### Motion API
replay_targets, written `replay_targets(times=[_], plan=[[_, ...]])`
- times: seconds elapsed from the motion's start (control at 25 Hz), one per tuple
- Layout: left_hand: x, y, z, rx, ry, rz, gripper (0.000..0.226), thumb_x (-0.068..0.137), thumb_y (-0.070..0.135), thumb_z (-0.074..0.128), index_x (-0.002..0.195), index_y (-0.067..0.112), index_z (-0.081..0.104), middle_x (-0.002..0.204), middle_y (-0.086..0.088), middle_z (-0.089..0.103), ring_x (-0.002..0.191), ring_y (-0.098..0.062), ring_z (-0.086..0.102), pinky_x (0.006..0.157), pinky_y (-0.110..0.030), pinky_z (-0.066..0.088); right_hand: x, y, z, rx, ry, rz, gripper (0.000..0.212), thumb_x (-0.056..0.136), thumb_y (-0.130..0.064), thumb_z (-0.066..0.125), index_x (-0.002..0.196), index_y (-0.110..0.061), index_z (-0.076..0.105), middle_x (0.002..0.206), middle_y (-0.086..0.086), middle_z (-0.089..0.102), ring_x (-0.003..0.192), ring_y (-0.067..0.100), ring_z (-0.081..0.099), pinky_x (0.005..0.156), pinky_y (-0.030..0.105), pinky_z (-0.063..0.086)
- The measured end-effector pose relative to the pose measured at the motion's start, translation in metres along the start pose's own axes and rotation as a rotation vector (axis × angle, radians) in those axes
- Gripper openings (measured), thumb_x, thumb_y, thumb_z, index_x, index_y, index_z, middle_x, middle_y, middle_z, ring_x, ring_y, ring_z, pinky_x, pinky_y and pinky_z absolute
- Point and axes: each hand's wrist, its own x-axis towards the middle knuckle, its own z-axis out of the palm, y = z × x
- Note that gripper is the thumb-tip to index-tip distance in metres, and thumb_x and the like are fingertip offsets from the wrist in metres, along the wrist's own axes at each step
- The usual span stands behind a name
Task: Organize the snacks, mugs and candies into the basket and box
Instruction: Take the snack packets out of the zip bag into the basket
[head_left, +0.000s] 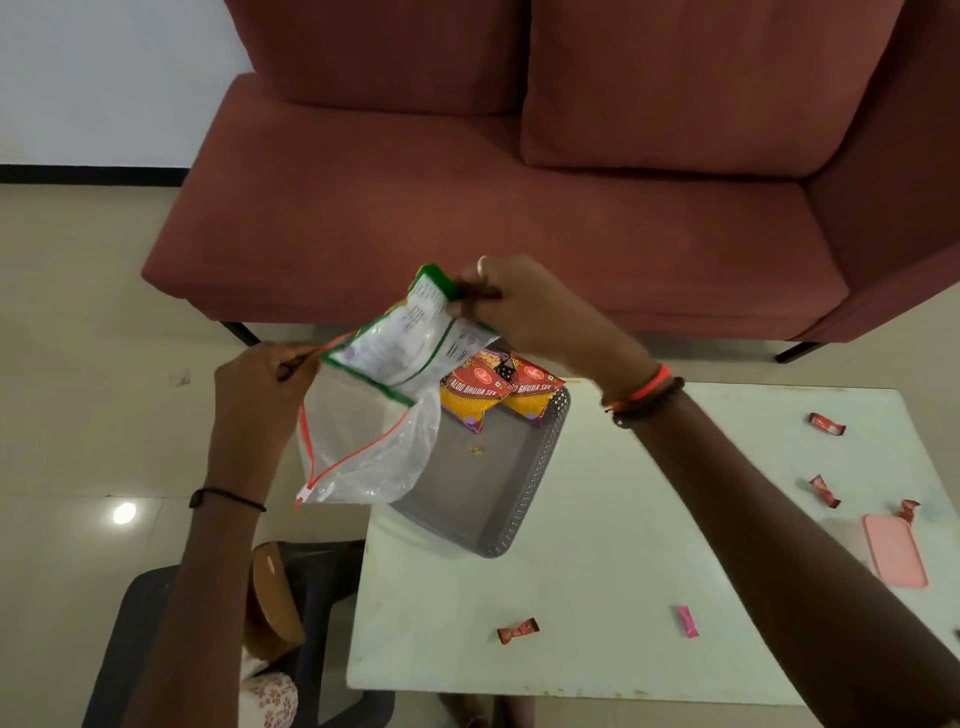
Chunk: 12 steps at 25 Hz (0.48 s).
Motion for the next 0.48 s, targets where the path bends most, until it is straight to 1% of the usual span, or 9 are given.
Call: replay_targets(times=[0.04, 0.08, 0.12, 0.2, 0.24, 0.28, 0.36, 0.4, 0.48], plan=[[0.001, -0.003, 0.0, 0.012, 0.005, -0.005, 0.022, 0.087, 0.021, 0.061, 0.1, 0.007, 0.072, 0.087, -0.016, 0.073, 0.073, -0.015, 0.057, 0.055, -0.014, 0.029, 0.002, 0.007, -0.011, 0.048, 0.027, 0.045, 0.021, 0.09, -0.002, 0.058, 0.108, -0.001, 0.068, 0.093, 0.009, 0.073, 0.079, 0.015, 0.069, 0.073, 0.023, 0.053], [0.001, -0.007, -0.001, 0.024, 0.009, -0.013, 0.022, 0.088, 0.021, 0.061, 0.1, 0.007, 0.072, 0.087, -0.016, 0.073, 0.072, -0.015, 0.056, 0.055, -0.015, 0.028, 0.004, 0.019, -0.02, 0.096, 0.048, 0.101, 0.022, 0.091, -0.004, 0.058, 0.11, -0.004, 0.067, 0.101, 0.011, 0.073, 0.086, 0.019, 0.07, 0.078, 0.026, 0.055], [0.002, -0.012, -0.001, 0.03, 0.014, -0.017, 0.022, 0.088, 0.02, 0.061, 0.1, 0.006, 0.072, 0.087, -0.017, 0.073, 0.072, -0.017, 0.058, 0.056, -0.016, 0.029, 0.007, 0.035, -0.028, 0.152, 0.065, 0.168, 0.023, 0.091, -0.005, 0.058, 0.112, -0.005, 0.066, 0.103, 0.01, 0.072, 0.088, 0.019, 0.07, 0.079, 0.026, 0.056], [0.002, -0.019, -0.001, 0.031, 0.029, -0.024, 0.021, 0.088, 0.018, 0.061, 0.1, 0.005, 0.072, 0.088, -0.018, 0.073, 0.077, -0.025, 0.064, 0.063, -0.02, 0.036, 0.01, 0.076, -0.034, 0.199, 0.086, 0.307, 0.022, 0.091, -0.004, 0.058, 0.112, -0.006, 0.065, 0.095, 0.002, 0.07, 0.081, 0.011, 0.067, 0.073, 0.017, 0.055], [0.002, -0.021, -0.001, 0.023, 0.036, -0.028, 0.022, 0.088, 0.018, 0.061, 0.101, 0.004, 0.072, 0.089, -0.018, 0.073, 0.08, -0.028, 0.066, 0.069, -0.022, 0.038, 0.012, 0.099, -0.032, 0.145, 0.087, 0.369, 0.021, 0.091, -0.002, 0.057, 0.11, -0.004, 0.065, 0.088, 0.0, 0.068, 0.075, 0.008, 0.063, 0.068, 0.014, 0.053], [0.002, -0.023, 0.0, 0.011, 0.039, -0.031, 0.022, 0.088, 0.017, 0.061, 0.101, 0.003, 0.071, 0.091, -0.018, 0.073, 0.082, -0.029, 0.067, 0.072, -0.024, 0.04, 0.015, 0.125, -0.025, 0.056, 0.081, 0.425, 0.018, 0.09, 0.002, 0.055, 0.105, 0.0, 0.066, 0.082, 0.003, 0.065, 0.07, 0.009, 0.059, 0.064, 0.016, 0.049], [0.004, -0.027, 0.003, -0.007, 0.04, -0.038, 0.023, 0.088, 0.016, 0.061, 0.103, 0.001, 0.07, 0.094, -0.018, 0.073, 0.084, -0.03, 0.067, 0.075, -0.026, 0.043, 0.02, 0.176, -0.003, -0.152, 0.04, 0.527, 0.02, 0.089, 0.007, 0.049, 0.1, 0.009, 0.066, 0.082, 0.012, 0.061, 0.069, 0.019, 0.055, 0.061, 0.024, 0.043], [0.005, -0.029, 0.004, -0.007, 0.041, -0.041, 0.022, 0.088, 0.015, 0.061, 0.103, 0.001, 0.07, 0.094, -0.019, 0.073, 0.084, -0.03, 0.067, 0.073, -0.025, 0.044, 0.022, 0.199, 0.011, -0.25, -0.001, 0.575, 0.023, 0.089, 0.006, 0.048, 0.103, 0.01, 0.066, 0.088, 0.016, 0.064, 0.076, 0.025, 0.059, 0.064, 0.029, 0.045], [0.008, -0.033, 0.006, -0.003, 0.04, -0.036, 0.022, 0.087, 0.016, 0.061, 0.102, 0.002, 0.071, 0.091, -0.019, 0.073, 0.079, -0.029, 0.067, 0.066, -0.014, 0.04, 0.022, 0.233, 0.041, -0.406, -0.077, 0.635, 0.03, 0.092, 0.001, 0.044, 0.114, 0.005, 0.064, 0.109, 0.021, 0.067, 0.101, 0.032, 0.063, 0.083, 0.034, 0.049]])
